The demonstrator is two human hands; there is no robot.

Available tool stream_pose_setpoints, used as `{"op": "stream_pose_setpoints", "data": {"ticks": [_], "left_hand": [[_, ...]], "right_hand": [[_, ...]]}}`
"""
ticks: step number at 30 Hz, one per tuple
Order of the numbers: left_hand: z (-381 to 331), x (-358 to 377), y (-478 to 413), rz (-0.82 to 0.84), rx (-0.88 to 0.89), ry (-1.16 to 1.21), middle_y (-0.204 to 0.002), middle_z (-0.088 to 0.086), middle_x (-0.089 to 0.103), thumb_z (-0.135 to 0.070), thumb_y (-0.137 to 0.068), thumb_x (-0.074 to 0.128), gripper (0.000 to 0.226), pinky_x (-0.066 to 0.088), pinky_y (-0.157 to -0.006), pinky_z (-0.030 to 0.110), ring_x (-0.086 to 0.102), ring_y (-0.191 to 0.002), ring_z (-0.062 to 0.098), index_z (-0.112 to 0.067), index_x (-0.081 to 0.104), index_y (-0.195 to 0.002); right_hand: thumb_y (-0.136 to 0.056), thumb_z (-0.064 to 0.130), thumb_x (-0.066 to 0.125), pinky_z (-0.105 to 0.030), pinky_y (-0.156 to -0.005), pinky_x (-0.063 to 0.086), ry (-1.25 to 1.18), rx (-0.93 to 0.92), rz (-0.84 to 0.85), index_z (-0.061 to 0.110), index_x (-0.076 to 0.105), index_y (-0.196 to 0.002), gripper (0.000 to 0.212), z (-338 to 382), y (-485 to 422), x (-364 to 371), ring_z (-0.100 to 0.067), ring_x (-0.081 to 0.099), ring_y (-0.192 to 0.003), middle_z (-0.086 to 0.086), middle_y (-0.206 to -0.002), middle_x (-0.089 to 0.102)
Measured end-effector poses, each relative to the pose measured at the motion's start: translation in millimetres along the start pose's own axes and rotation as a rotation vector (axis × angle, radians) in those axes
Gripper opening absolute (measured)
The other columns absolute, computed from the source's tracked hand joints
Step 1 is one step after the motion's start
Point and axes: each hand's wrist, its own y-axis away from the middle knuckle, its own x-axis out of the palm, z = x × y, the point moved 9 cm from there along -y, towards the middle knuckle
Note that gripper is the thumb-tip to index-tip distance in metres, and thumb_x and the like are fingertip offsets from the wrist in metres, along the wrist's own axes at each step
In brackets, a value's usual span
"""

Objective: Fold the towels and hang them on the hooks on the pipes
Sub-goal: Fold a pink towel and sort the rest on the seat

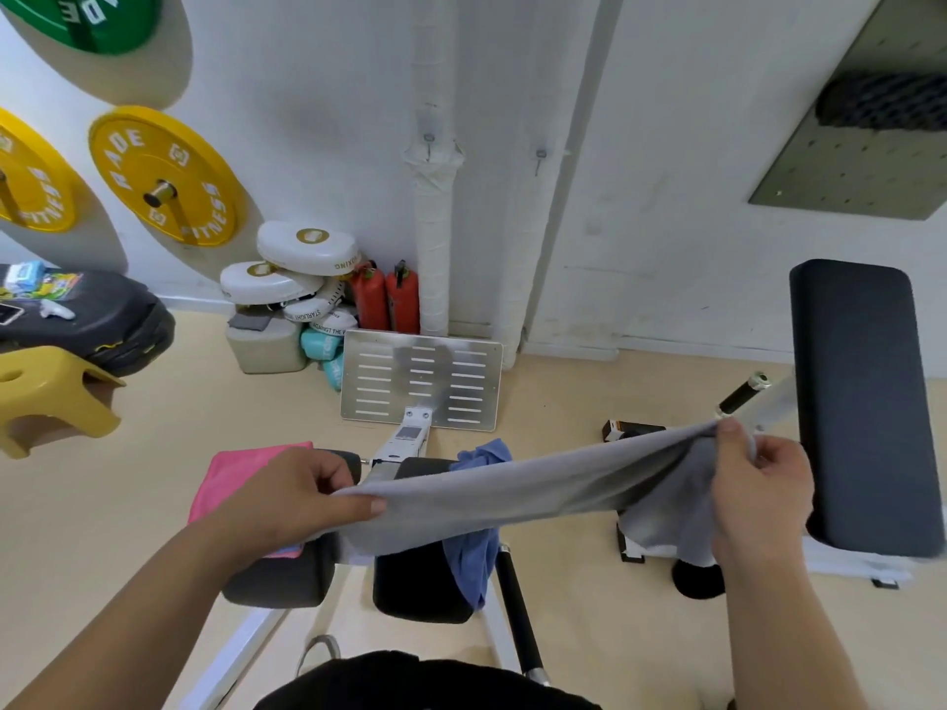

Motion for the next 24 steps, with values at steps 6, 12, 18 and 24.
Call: {"op": "stream_pose_setpoints", "data": {"ticks": [6,12,18,24], "left_hand": [[-67.0,6.8,21.5,0.0,0.144,0.269,-0.077,0.0,0.07,-0.029,-0.092,0.074,0.014,0.049,-0.065,0.024,0.06,-0.068,0.005,-0.02,0.072,-0.082],[-60.5,44.1,28.3,0.072,0.032,0.63,-0.1,0.019,0.073,-0.019,-0.098,0.067,0.011,0.055,-0.079,0.04,0.066,-0.087,0.024,-0.019,0.078,-0.096],[-42.0,32.9,35.6,-0.084,-0.033,0.7,-0.106,0.001,0.078,-0.018,-0.1,0.062,0.021,0.059,-0.096,0.052,0.071,-0.106,0.029,-0.029,0.078,-0.108],[-80.6,40.9,53.6,-0.099,0.151,0.554,-0.092,-0.009,0.078,-0.008,-0.097,0.065,0.025,0.055,-0.079,0.013,0.07,-0.087,-0.001,-0.028,0.08,-0.098]], "right_hand": [[-0.098,0.028,0.067,-0.032,-0.074,0.051,0.002,-0.026,0.316,0.018,0.067,-0.099,0.01,8.5,38.6,55.8,-0.024,0.07,-0.091,-0.001,-0.088,0.074],[-0.098,0.011,0.065,-0.022,-0.076,0.054,-0.038,0.009,0.626,0.021,0.079,-0.09,0.019,5.5,88.4,104.5,-0.007,0.073,-0.084,0.006,-0.087,0.08],[-0.093,0.023,0.074,-0.032,-0.077,0.056,-0.003,0.081,0.703,0.017,0.075,-0.092,0.006,1.5,104.7,113.5,-0.009,0.072,-0.077,0.003,-0.08,0.079],[-0.091,0.02,0.076,-0.026,-0.075,0.057,0.061,-0.028,1.01,0.009,0.068,-0.091,0.013,21.4,152.4,142.5,-0.013,0.067,-0.078,-0.01,-0.084,0.073]]}}
